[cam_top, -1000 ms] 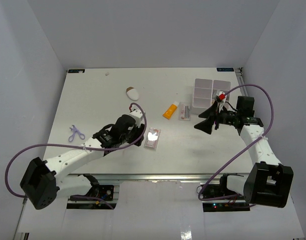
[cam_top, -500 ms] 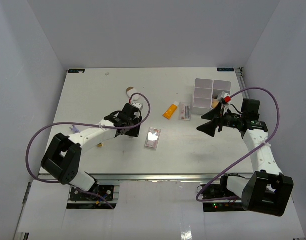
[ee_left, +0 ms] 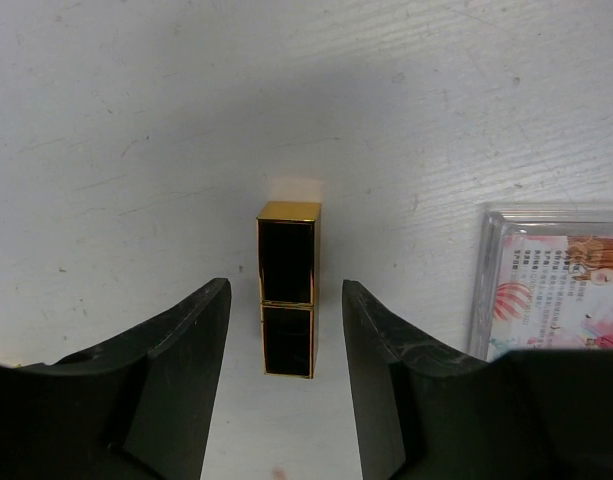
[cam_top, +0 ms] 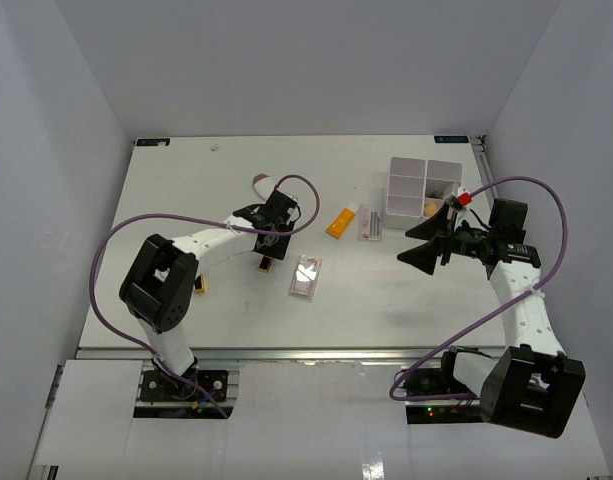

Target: Organize the makeup

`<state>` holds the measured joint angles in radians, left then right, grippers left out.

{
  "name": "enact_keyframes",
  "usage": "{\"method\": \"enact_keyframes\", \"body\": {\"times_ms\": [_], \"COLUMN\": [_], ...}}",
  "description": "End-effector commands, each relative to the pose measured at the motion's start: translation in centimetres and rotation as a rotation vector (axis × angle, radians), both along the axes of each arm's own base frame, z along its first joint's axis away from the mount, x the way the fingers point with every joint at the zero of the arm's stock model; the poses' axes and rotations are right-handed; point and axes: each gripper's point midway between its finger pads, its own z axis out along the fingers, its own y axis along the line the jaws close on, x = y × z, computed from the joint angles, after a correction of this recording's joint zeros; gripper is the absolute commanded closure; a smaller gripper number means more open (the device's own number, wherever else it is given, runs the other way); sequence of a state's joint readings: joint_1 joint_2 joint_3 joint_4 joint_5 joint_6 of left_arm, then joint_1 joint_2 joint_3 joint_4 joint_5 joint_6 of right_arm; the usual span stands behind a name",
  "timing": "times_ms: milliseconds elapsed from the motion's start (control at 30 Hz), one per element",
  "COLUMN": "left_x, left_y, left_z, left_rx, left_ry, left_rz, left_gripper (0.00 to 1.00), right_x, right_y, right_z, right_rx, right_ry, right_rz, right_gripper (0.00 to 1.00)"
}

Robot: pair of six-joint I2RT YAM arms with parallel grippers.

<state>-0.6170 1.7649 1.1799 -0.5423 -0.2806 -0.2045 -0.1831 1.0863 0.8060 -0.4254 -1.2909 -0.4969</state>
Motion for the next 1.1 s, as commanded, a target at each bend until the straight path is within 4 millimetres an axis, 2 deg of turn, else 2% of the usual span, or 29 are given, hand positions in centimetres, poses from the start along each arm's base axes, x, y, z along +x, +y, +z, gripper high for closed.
{"method": "enact_keyframes", "body": {"times_ms": [0, 200, 267, 333, 367, 533, 633, 667, 800, 867, 900, 967, 1067], "left_x": [0.8, -0.2, -0.5, -0.7, -0.7, -0.6, -0.7, -0.7, -1.4, -3.0, -2.9, -4.2, -6.0], "left_y": [0.7, 0.2, 0.1, 0.2, 0.3, -0.1, -0.6, -0.9, -4.1, -6.5, -7.5, -9.2, -11.5], "left_z": [1.0, -1.1, -1.5, -1.7, -1.7, -0.7, 0.3, 0.7, 4.6, 7.7, 9.0, 11.5, 13.6], "left_rx": [0.041, 0.032, 0.030, 0.034, 0.033, 0.001, -0.042, -0.060, -0.277, -0.455, -0.523, -0.675, -0.848], "left_ry": [-0.035, 0.042, 0.056, 0.064, 0.064, 0.043, 0.033, 0.030, -0.002, -0.021, -0.056, -0.087, -0.107], "left_rz": [0.003, -0.032, -0.036, -0.036, -0.036, -0.030, -0.028, -0.033, -0.087, -0.174, -0.199, -0.276, -0.371], "left_gripper": [0.40, 0.44, 0.47, 0.54, 0.55, 0.72, 0.76, 0.76, 0.80, 0.82, 0.83, 0.86, 0.87], "right_x": [-0.6, -0.4, -0.3, -0.3, -0.3, -0.4, -0.5, -0.5, -0.4, -0.4, -0.4, -0.1, 0.9], "right_y": [0.2, 0.0, 0.0, -0.1, -0.1, 0.0, 0.0, 0.0, 0.0, 0.0, 0.0, 0.0, -0.1], "right_z": [0.5, 0.1, 0.1, 0.0, 0.1, 0.1, 0.0, 0.0, -0.2, -0.3, -0.5, -0.8, -1.5], "right_rx": [0.029, 0.025, 0.025, 0.027, 0.028, 0.038, 0.041, 0.041, 0.047, 0.059, 0.063, 0.083, 0.119], "right_ry": [0.014, 0.026, 0.025, 0.027, 0.027, 0.033, 0.036, 0.037, 0.052, 0.074, 0.089, 0.147, 0.280], "right_rz": [0.018, 0.009, 0.007, 0.006, 0.007, 0.013, 0.014, 0.015, 0.015, 0.018, 0.017, 0.007, -0.037], "right_gripper": [0.13, 0.13, 0.13, 0.13, 0.13, 0.13, 0.13, 0.13, 0.13, 0.13, 0.13, 0.14, 0.16]}}
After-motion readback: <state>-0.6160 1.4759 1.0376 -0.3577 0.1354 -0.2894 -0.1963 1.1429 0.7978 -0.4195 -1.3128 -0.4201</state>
